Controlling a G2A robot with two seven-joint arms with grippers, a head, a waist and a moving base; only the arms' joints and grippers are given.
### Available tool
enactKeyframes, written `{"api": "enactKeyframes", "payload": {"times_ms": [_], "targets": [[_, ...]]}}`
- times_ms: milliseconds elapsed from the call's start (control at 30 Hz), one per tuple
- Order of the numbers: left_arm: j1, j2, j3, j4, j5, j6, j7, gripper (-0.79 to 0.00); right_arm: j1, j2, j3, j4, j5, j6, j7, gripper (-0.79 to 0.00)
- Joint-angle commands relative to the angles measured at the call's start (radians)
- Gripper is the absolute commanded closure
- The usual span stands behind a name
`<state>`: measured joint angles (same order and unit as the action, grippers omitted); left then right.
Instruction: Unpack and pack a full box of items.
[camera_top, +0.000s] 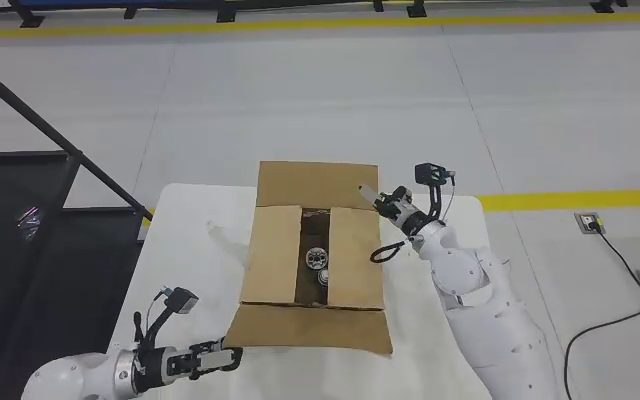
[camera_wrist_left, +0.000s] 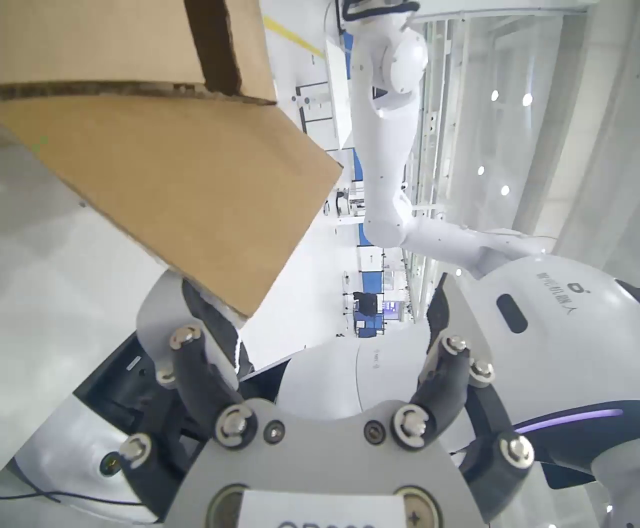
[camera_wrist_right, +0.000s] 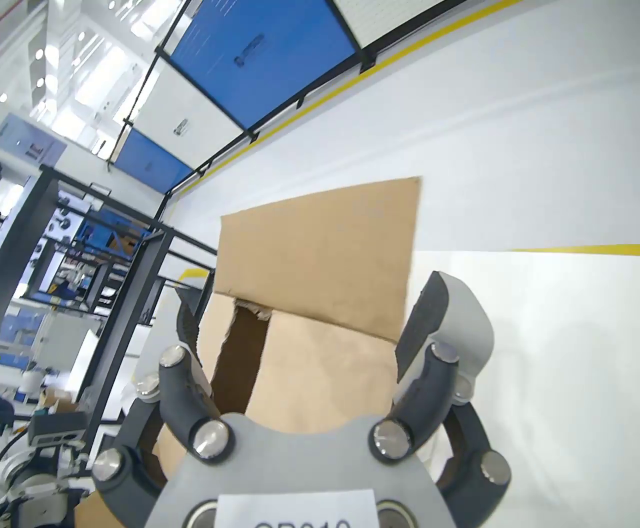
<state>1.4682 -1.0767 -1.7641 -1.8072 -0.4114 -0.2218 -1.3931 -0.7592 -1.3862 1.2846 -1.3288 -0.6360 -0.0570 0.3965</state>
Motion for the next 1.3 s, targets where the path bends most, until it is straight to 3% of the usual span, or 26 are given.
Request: {"api": "enactKeyframes", "payload": {"times_ms": [0,300,567,733,1033,1267], "targets": [[0.0,-0.001,0.004,-0.01,-0.017,0.014,0.061,-0.785,0.04,-0.002,-0.004,0.072,0.001,-0.004,-0.002,-0.785],[-0.019,-0.006,0.04,-0.053,-0.016,0.046,0.299,-0.785,0.267,-0.028,-0.047,0.476,0.128,-0.159,0.012,-0.785],[-0.05,-0.007,0.078,-0.053,0.03,0.052,0.42,-0.785,0.437,-0.066,-0.099,0.79,0.27,-0.406,0.106,-0.785],[-0.061,-0.007,0.103,-0.048,0.101,0.029,0.485,-0.785,0.499,-0.073,-0.085,0.905,0.389,-0.618,0.209,-0.785],[-0.083,-0.011,0.16,-0.045,0.196,0.002,0.608,-0.785,0.524,-0.05,-0.037,0.927,0.574,-0.886,0.446,-0.785],[-0.106,-0.014,0.207,-0.035,0.278,-0.015,0.69,-0.785,0.467,-0.012,-0.057,0.734,0.659,-0.763,0.604,-0.785]]}}
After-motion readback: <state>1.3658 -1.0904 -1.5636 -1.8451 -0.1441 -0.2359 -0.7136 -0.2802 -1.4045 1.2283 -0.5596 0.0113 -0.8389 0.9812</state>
